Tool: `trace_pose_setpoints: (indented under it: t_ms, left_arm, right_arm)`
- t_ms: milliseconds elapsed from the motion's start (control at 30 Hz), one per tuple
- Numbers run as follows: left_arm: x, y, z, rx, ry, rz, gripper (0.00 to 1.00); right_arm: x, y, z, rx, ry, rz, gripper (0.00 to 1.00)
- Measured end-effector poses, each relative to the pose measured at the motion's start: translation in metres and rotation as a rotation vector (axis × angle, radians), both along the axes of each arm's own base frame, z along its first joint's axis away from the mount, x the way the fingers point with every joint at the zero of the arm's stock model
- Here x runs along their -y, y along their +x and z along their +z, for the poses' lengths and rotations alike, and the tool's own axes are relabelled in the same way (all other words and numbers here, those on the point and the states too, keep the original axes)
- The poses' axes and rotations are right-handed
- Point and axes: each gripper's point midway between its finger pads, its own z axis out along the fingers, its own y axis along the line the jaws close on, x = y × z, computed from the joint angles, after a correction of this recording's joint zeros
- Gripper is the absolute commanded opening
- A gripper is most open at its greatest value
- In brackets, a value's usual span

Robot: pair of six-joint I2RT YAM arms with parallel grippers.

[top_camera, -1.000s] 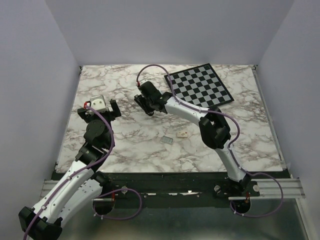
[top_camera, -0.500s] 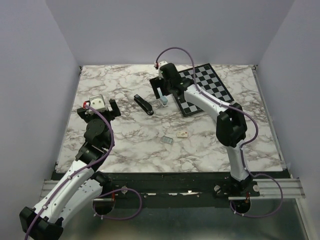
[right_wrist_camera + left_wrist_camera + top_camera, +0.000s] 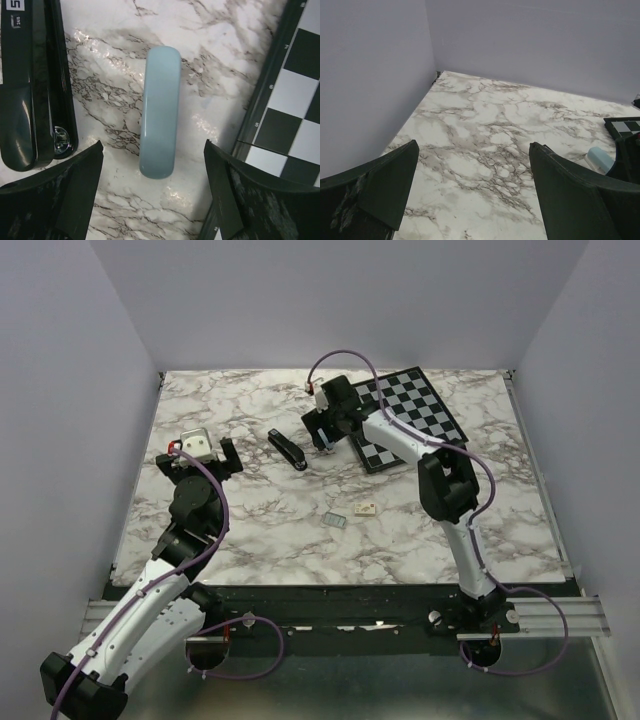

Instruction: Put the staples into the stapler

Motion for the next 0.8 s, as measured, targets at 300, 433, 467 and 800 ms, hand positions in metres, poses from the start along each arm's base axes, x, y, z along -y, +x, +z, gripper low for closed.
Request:
trace_pose_setpoints:
  t_ms: [300,433,467,800]
  left_arm:
    - [0.002,0.002,-0.003,-0.011,0.006,-0.010,0.99]
    - [0.002,0.002,-0.003,-0.013,0.008,-0.011,0.99]
    - [0.002,0.002,-0.003,-0.013,0.008,-0.012,0.99]
    - [0.014,0.006,-0.003,-0.013,0.019,-0.081,0.99]
  right_arm:
    - [-0.007,0.002,-0.029,-0.044,-0.041,0.037,0.33]
    - [-0.003,0.002,-0.030,-0.044,-0.054,0.027,0.16]
    - [-0.001,0.001,-0.031,-0.041,-0.058,0.022,0.15]
    - [0.047,-0.067,0.025,-0.004,-0.081,0.037,0.09]
